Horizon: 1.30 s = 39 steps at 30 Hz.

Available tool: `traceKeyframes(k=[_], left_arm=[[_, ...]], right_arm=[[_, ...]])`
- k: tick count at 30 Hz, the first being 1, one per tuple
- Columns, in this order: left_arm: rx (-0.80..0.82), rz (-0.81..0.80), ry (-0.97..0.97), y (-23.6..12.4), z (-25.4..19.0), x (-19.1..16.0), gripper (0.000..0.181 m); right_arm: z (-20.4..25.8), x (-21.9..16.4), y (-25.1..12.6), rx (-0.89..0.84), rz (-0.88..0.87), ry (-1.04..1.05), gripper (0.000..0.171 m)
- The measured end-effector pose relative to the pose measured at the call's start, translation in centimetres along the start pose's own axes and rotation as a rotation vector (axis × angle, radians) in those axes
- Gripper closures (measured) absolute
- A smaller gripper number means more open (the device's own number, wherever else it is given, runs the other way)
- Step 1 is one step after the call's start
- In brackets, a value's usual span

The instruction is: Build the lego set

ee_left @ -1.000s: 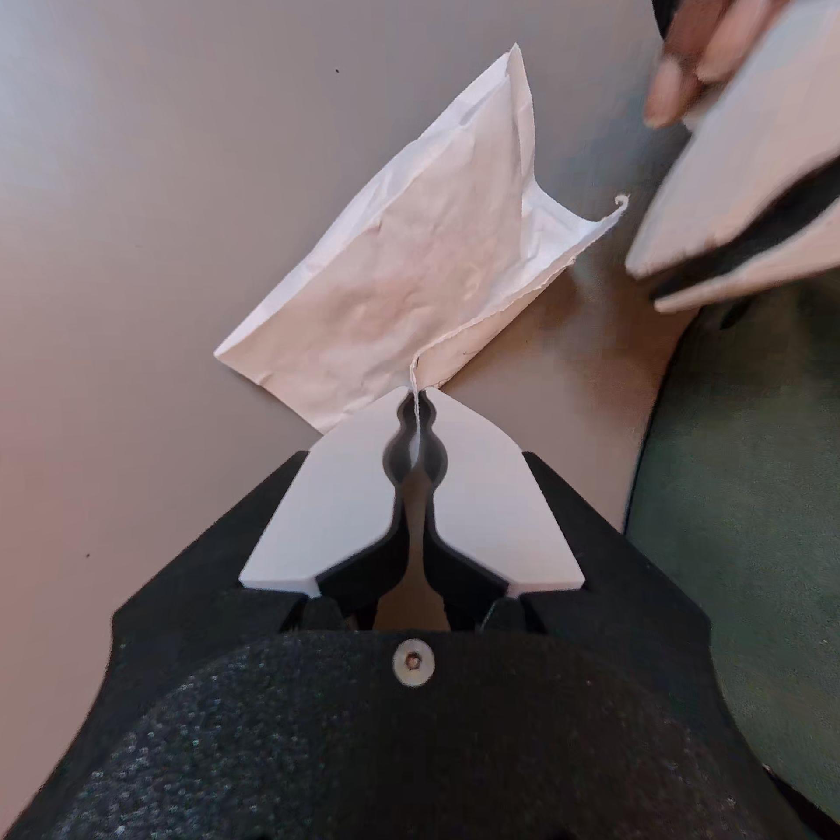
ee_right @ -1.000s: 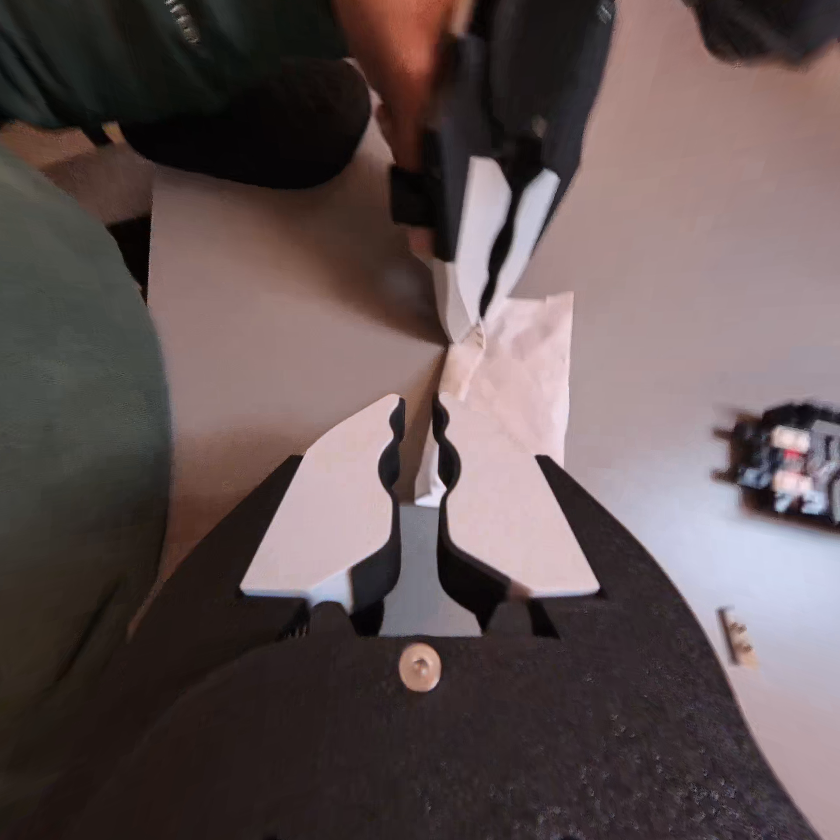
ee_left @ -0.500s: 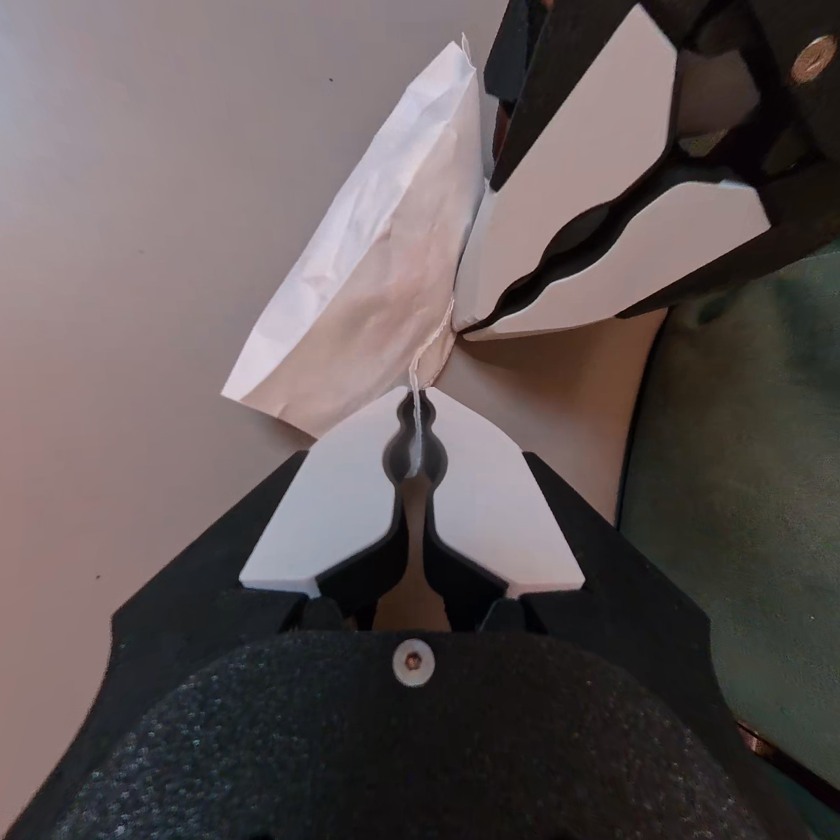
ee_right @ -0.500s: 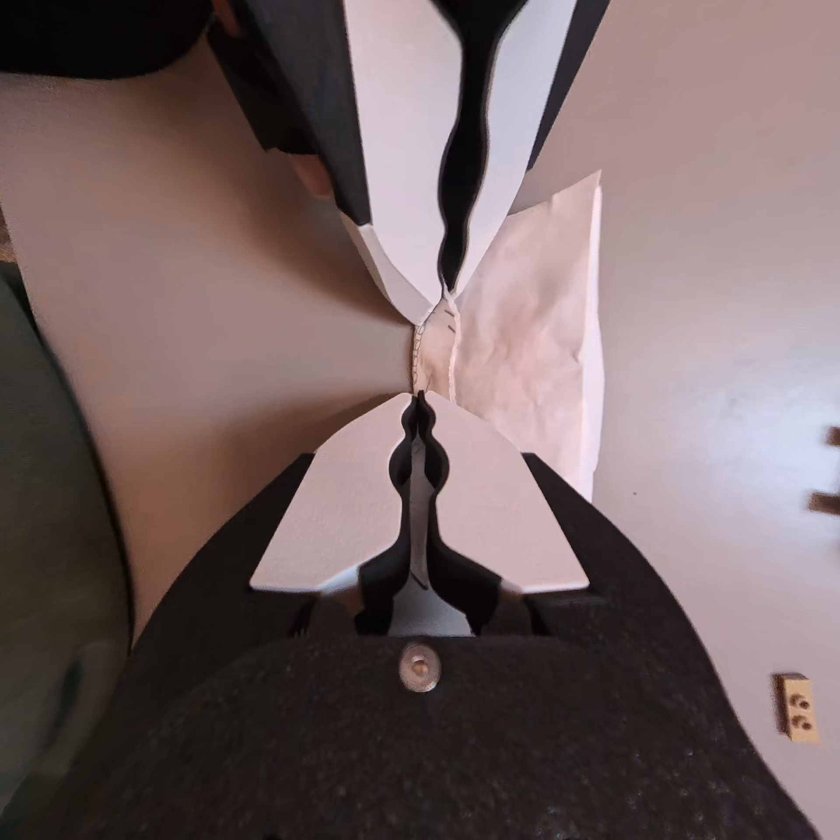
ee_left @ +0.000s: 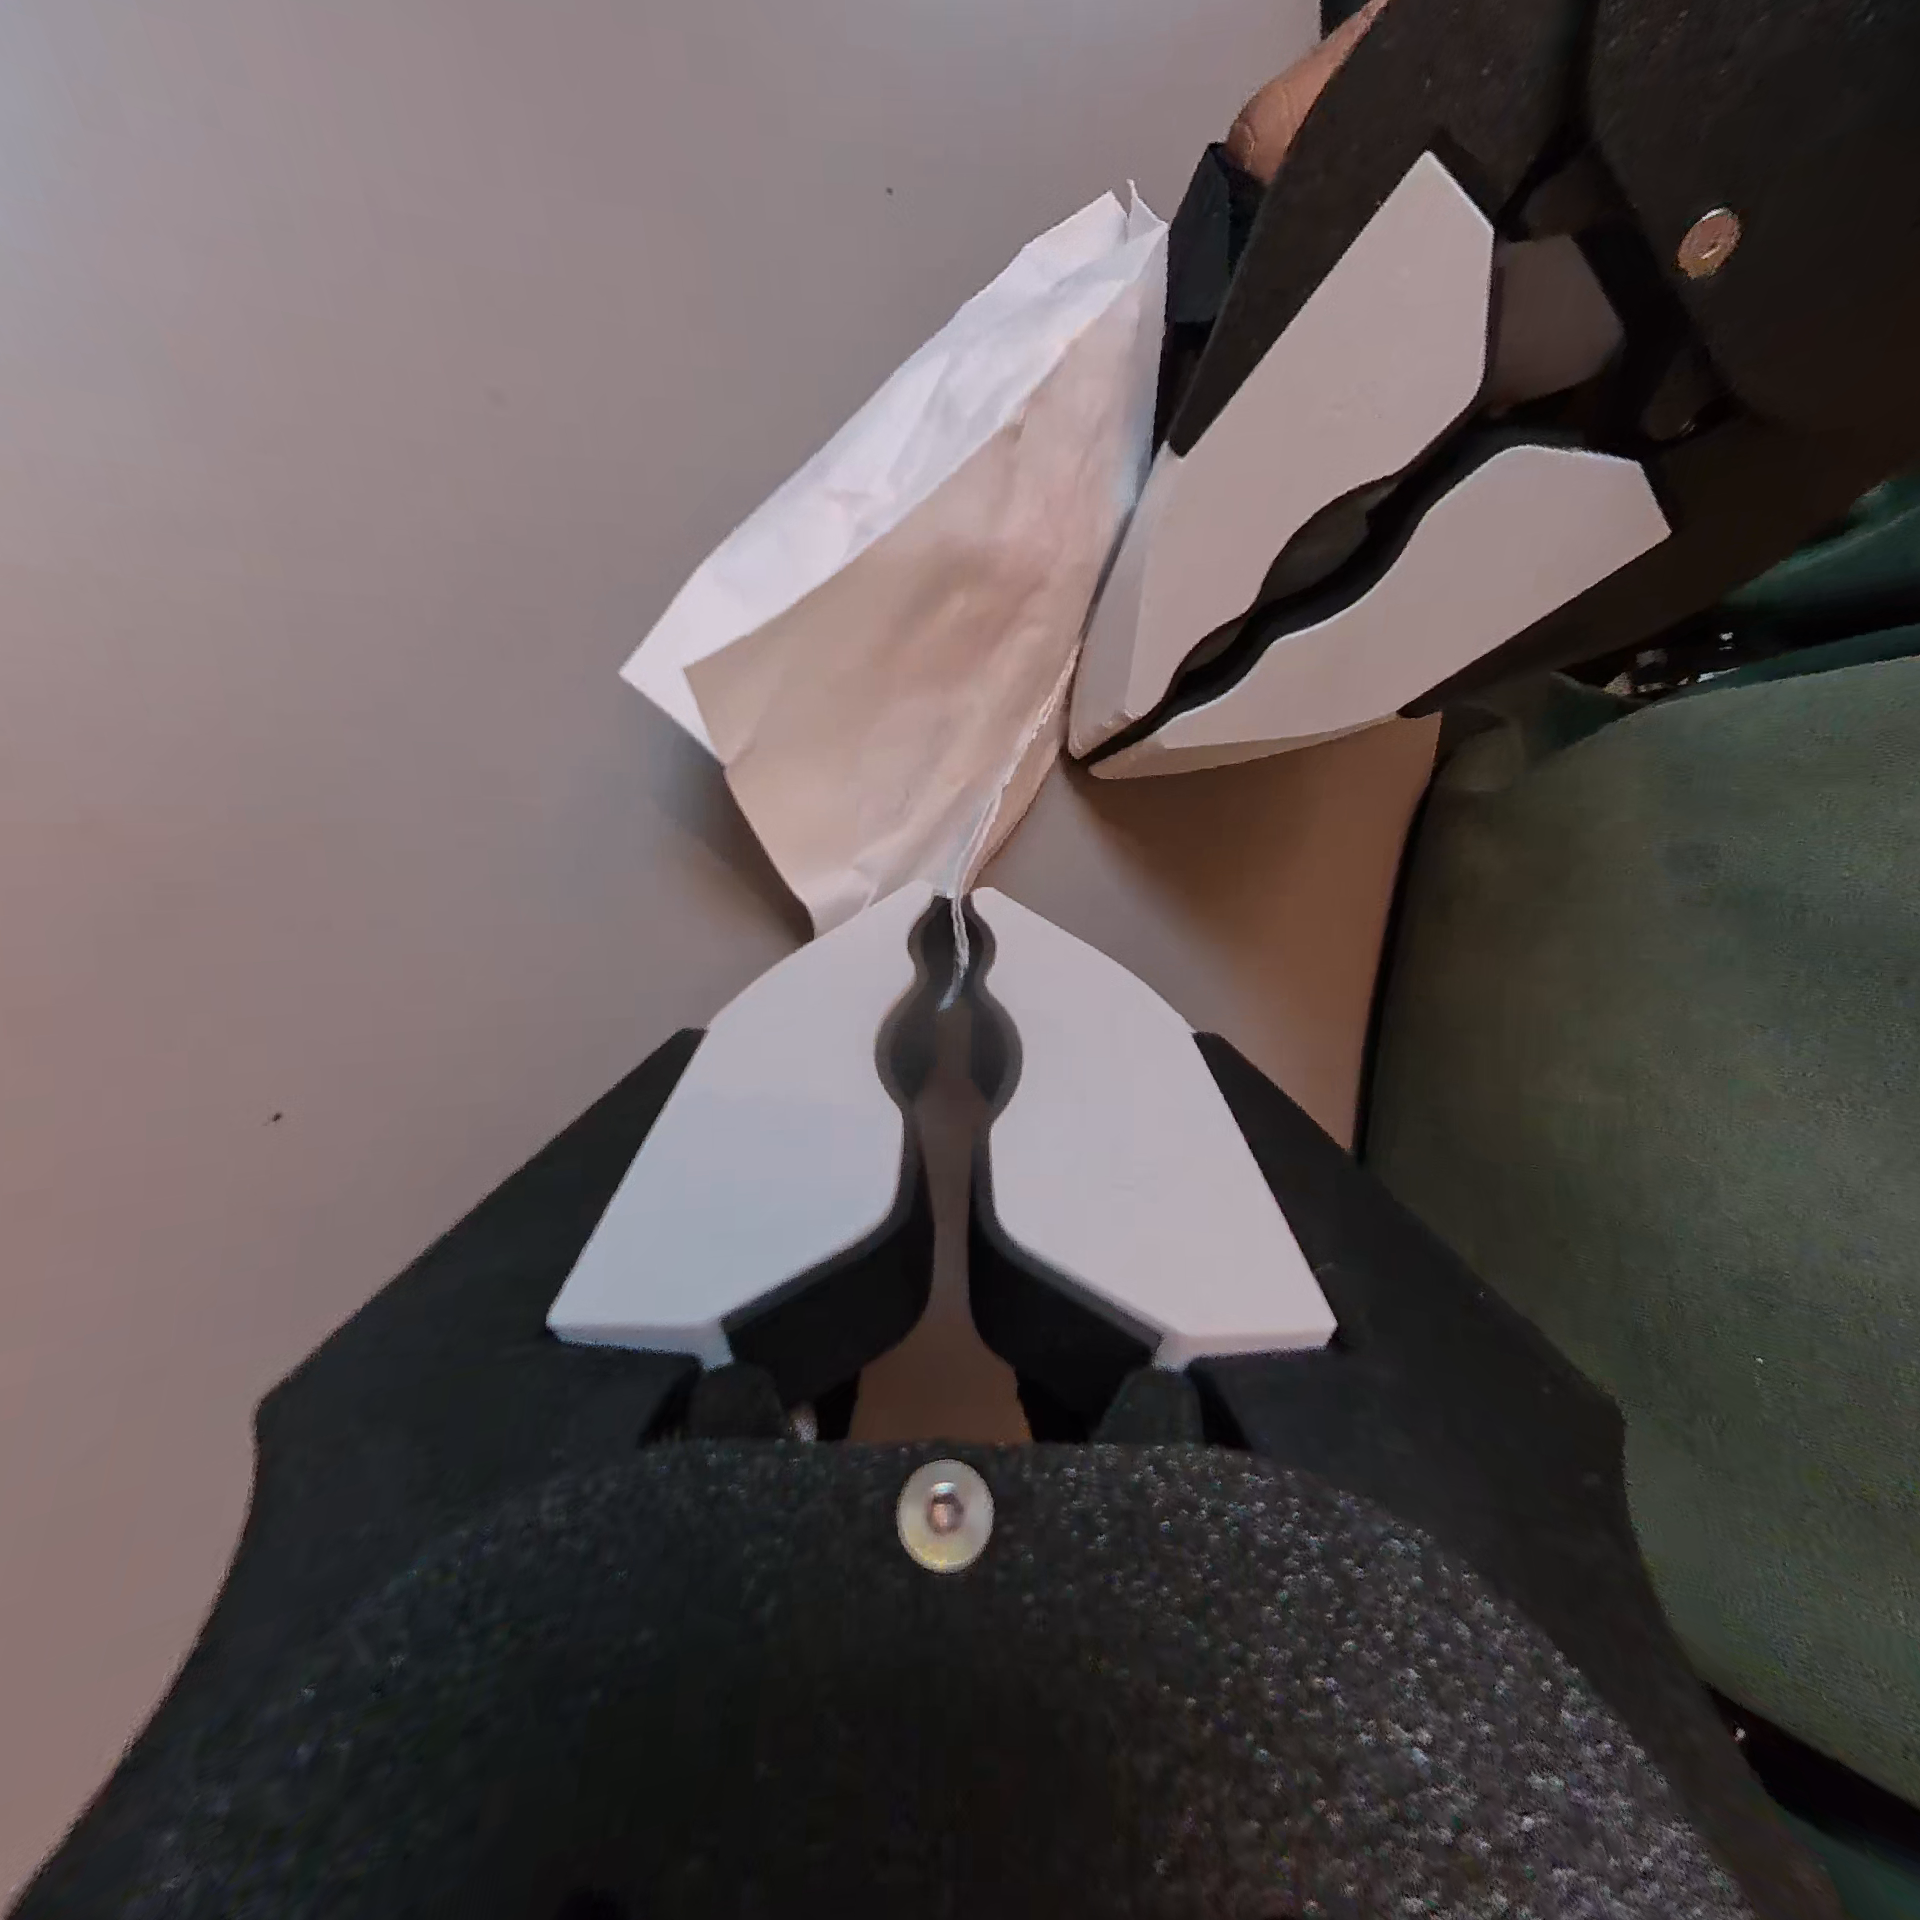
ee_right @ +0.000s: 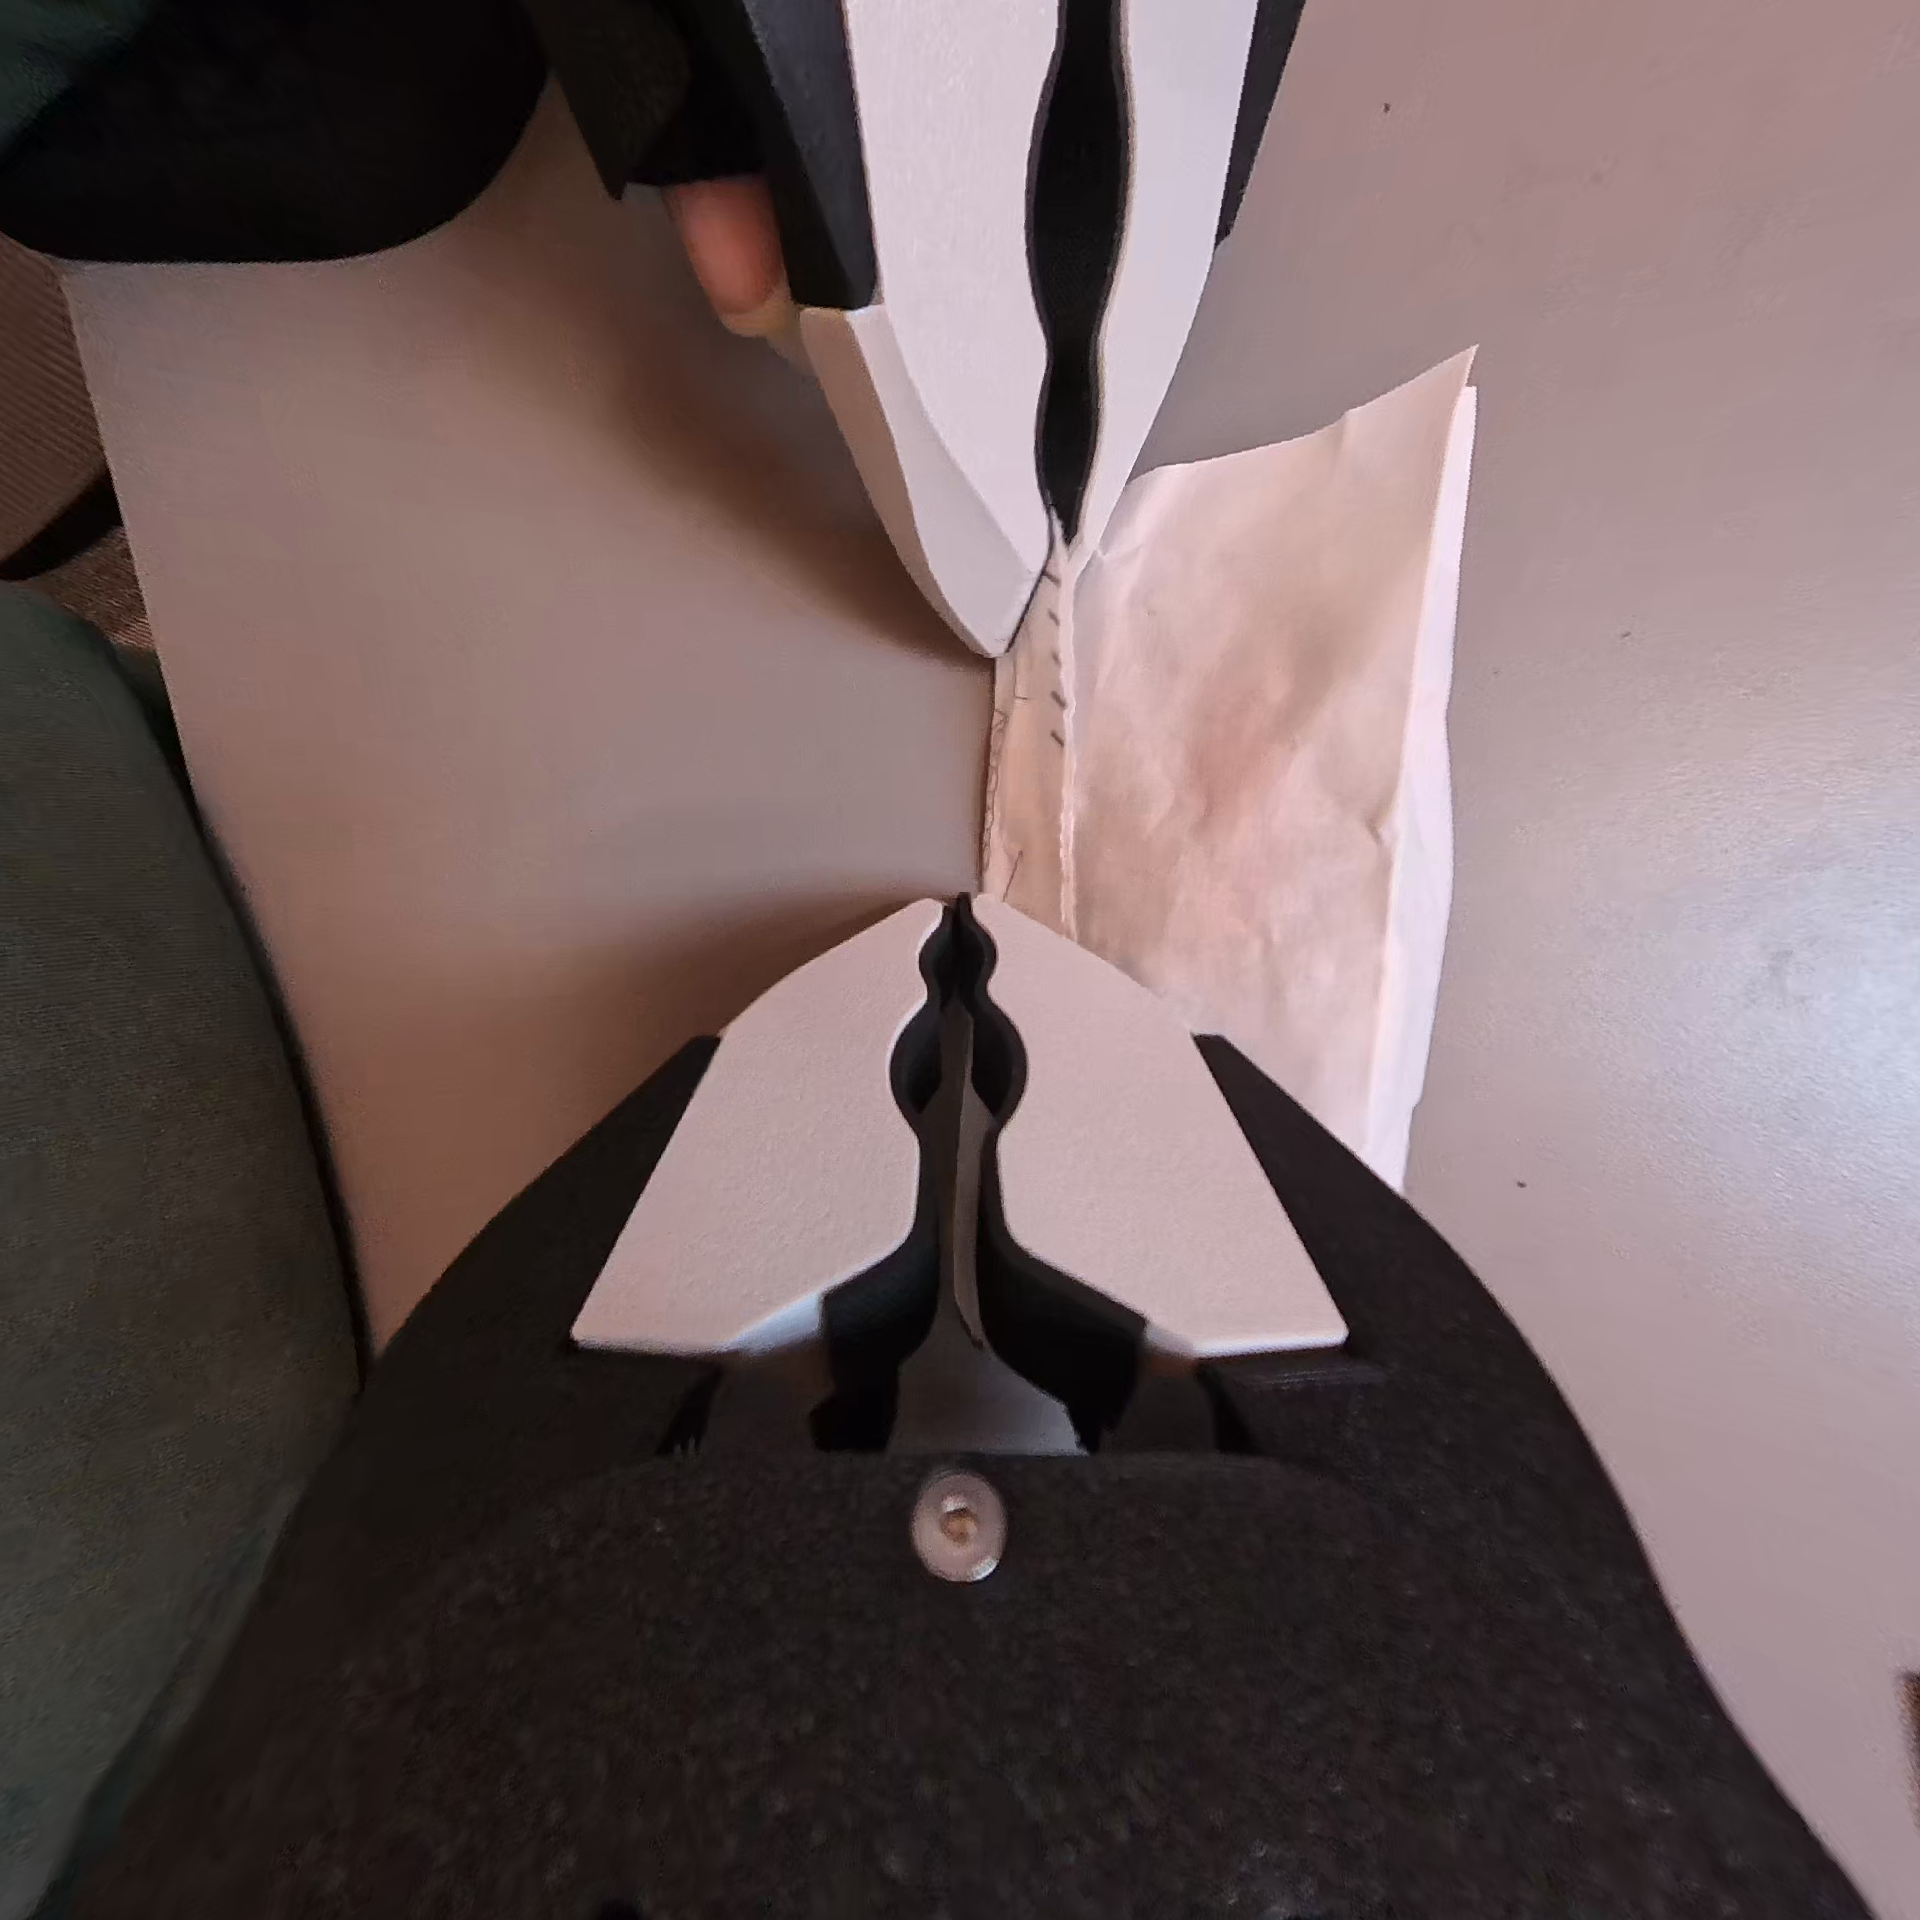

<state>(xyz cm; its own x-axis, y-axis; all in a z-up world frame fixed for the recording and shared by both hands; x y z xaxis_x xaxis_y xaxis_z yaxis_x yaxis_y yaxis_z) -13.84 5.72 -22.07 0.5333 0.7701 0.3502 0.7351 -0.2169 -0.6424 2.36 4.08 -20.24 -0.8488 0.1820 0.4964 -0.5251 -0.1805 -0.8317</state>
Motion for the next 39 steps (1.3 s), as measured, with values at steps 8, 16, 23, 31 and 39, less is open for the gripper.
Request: traceKeyframes(k=[8,16,23,31,39], left_arm=[[0.037,0.054,0.018,0.1,-0.2,0.4,0.180],[0.025,0.050,0.028,0.0,-0.1,0.4,0.180],[0.219,0.057,0.053,-2.9,-0.3,-1.5,0.181],[0.231,-0.193,0.202,-1.6,-3.9,-1.4,0.181],[0.327,-0.081,0.132,-0.3,-2.1,-1.3,0.181]], right_arm=[[0.8,2.4,0.1,-0.196,-0.041,-0.224,0.171],[0.3,3.5,1.4,-0.240,0.103,-0.265,0.171],[0.3,3.8,1.7,-0.229,0.138,-0.279,0.171],[0.2,3.8,1.7,-0.207,0.129,-0.258,0.171],[0.3,3.8,1.7,-0.205,0.131,-0.268,0.171]])
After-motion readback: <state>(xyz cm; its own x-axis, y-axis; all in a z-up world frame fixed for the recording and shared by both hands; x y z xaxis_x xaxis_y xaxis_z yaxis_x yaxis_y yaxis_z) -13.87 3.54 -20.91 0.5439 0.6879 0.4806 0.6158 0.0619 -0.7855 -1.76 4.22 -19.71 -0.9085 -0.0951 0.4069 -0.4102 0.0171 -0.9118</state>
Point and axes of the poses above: each gripper's, where its closed fingertips meet, y out along the fingers, x out of its top, z = x × y across the jaws, the point moved 10 cm from there along -y, back along the fingers, and after that the axes turned 3 degrees about -y, right-handed, at the moved point
